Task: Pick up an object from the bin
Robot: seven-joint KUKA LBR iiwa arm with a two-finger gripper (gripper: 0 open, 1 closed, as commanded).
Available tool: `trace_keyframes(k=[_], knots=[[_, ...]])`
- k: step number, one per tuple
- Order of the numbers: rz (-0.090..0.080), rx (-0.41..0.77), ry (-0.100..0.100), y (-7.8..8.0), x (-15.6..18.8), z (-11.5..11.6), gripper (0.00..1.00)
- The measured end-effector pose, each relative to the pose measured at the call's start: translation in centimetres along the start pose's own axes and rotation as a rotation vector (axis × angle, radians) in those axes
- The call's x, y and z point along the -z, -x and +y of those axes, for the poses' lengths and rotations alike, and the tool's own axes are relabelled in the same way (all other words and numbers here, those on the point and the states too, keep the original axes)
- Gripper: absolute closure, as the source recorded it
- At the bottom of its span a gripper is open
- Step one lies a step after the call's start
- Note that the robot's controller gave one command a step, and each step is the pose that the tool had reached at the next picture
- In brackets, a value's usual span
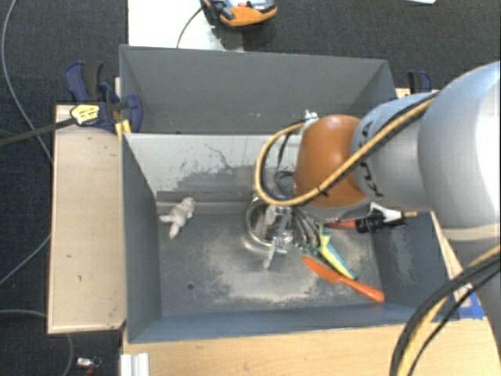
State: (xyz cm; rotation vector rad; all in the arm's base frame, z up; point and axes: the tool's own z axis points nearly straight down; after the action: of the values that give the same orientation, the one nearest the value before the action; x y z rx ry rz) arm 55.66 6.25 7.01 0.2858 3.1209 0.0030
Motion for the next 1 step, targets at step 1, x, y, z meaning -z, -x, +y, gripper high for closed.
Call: trace_keyframes(k=[1], knots=[[0.002,0.001,0.000,-0.11,-0.03,0.03,1.00]])
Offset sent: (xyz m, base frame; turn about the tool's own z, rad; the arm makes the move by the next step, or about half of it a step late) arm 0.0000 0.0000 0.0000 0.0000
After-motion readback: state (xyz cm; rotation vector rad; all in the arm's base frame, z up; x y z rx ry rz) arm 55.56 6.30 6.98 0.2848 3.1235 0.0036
